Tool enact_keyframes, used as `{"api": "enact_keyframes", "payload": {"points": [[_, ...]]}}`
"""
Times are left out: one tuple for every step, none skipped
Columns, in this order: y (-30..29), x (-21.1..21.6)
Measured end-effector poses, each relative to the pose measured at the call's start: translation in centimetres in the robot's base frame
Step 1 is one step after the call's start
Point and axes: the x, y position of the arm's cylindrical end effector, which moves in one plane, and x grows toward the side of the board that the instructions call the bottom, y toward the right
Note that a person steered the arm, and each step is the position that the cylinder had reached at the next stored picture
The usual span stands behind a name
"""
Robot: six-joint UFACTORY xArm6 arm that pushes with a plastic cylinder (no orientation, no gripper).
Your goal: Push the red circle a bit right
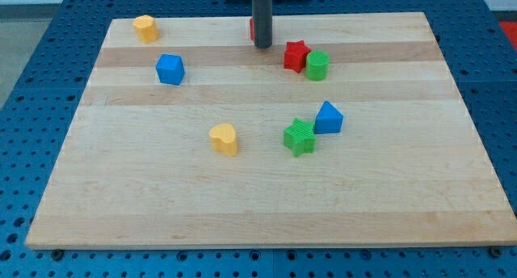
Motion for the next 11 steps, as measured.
{"api": "enact_keyframes", "payload": {"points": [[0.0,0.0],[-0.7,0.7],[-2.7,0.7],[-4.8,-0.2],[-5.7,-2.8],[-5.7,-3.6],[-4.4,-3.7],[-3.0,-3.8],[-2.3,-3.7],[-2.2,-3.8],[-2.4,-3.2]]}}
